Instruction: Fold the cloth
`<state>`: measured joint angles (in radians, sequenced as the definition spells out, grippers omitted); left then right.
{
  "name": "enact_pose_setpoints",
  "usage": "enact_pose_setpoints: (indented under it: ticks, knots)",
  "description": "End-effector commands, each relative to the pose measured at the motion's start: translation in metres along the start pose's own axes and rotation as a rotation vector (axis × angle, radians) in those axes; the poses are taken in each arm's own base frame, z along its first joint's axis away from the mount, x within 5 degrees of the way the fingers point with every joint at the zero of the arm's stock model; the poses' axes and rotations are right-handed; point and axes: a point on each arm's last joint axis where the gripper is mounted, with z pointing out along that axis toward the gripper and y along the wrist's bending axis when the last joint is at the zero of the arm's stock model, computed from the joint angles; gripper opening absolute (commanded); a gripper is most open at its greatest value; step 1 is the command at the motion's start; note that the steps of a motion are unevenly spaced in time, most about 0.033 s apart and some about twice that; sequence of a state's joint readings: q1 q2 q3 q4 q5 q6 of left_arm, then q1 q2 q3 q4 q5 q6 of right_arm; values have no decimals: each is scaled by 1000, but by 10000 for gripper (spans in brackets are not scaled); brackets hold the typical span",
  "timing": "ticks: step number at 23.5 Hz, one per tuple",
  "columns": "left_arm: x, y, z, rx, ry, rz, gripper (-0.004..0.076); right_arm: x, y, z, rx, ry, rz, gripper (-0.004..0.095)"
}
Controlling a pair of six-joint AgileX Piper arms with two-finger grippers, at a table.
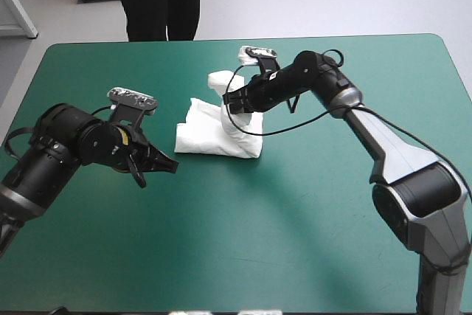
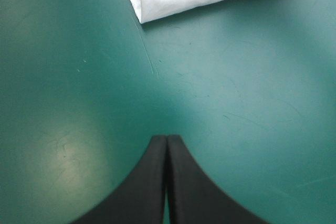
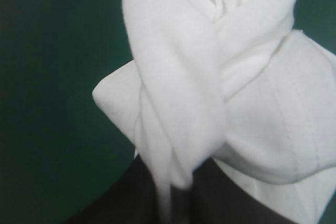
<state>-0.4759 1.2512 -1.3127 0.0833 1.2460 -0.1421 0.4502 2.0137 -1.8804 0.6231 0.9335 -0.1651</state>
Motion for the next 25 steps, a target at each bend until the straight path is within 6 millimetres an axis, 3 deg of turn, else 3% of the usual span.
enact_pose_setpoints:
  ticks: [1, 4, 7, 10, 13, 19, 25]
  knots:
    - [13, 2, -21, 25, -20, -34, -10, -17, 21, 1, -58, -91, -12, -7]
    - [17, 1, -28, 48, -38, -50, -10, -19, 27, 33, -87, -49, -5, -7]
    - [17, 0, -28, 55, -36, -73, -10, -18, 38, 44, -120, -4, -22, 12]
    - [17, 0, -28, 60, -35, -78, -10, -18, 53, 39, -146, 27, -74, 253]
    - [17, 0, -28, 58, -35, -79, -10, -25, 63, 23, -153, 25, -81, 616]
    - [17, -1, -28, 65, -34, -84, -10, -36, 74, -15, -29, 17, -153, 594]
    - [17, -3, -28, 92, -30, -91, -10, -40, 69, -28, 82, -25, -123, 594]
